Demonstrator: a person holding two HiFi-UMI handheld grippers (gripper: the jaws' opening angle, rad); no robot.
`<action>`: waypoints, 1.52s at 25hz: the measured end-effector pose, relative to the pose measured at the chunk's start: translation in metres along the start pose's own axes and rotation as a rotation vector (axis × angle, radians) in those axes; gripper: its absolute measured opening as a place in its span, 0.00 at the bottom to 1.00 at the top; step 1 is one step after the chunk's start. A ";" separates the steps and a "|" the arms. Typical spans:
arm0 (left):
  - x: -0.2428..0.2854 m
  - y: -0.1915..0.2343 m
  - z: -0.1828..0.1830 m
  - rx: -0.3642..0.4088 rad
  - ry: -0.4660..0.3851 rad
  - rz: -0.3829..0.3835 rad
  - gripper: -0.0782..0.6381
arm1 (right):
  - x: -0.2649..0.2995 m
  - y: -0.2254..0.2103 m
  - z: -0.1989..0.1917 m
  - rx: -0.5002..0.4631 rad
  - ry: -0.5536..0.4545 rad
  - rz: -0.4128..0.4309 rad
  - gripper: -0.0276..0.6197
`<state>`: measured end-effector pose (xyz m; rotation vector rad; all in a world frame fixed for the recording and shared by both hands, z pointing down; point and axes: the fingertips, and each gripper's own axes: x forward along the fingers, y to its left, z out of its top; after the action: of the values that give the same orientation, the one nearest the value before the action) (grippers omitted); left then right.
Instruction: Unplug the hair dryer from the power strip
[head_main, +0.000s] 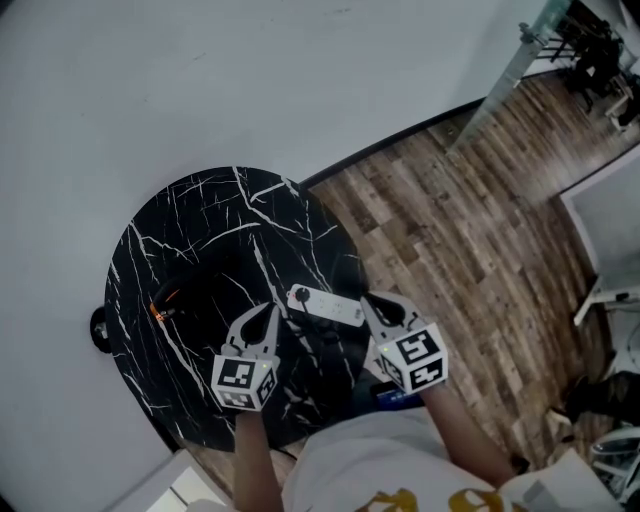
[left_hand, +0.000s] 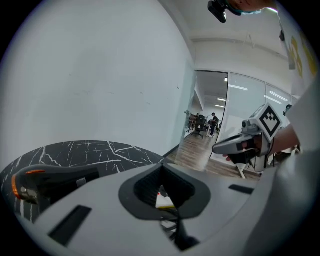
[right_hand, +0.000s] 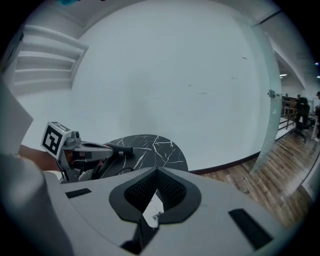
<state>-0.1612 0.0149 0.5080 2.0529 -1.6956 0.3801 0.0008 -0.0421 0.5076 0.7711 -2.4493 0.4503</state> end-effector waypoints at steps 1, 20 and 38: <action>0.002 0.001 -0.001 0.010 0.008 -0.001 0.11 | 0.002 0.000 -0.002 -0.006 0.010 0.004 0.04; 0.036 -0.002 -0.046 0.293 0.256 -0.116 0.11 | 0.034 0.025 -0.027 -0.061 0.162 0.134 0.04; 0.064 -0.017 -0.075 0.608 0.507 -0.373 0.21 | 0.068 0.045 -0.081 -0.221 0.430 0.200 0.39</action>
<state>-0.1260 0.0006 0.6008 2.3344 -0.9339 1.2793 -0.0428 0.0001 0.6055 0.2993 -2.1288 0.3656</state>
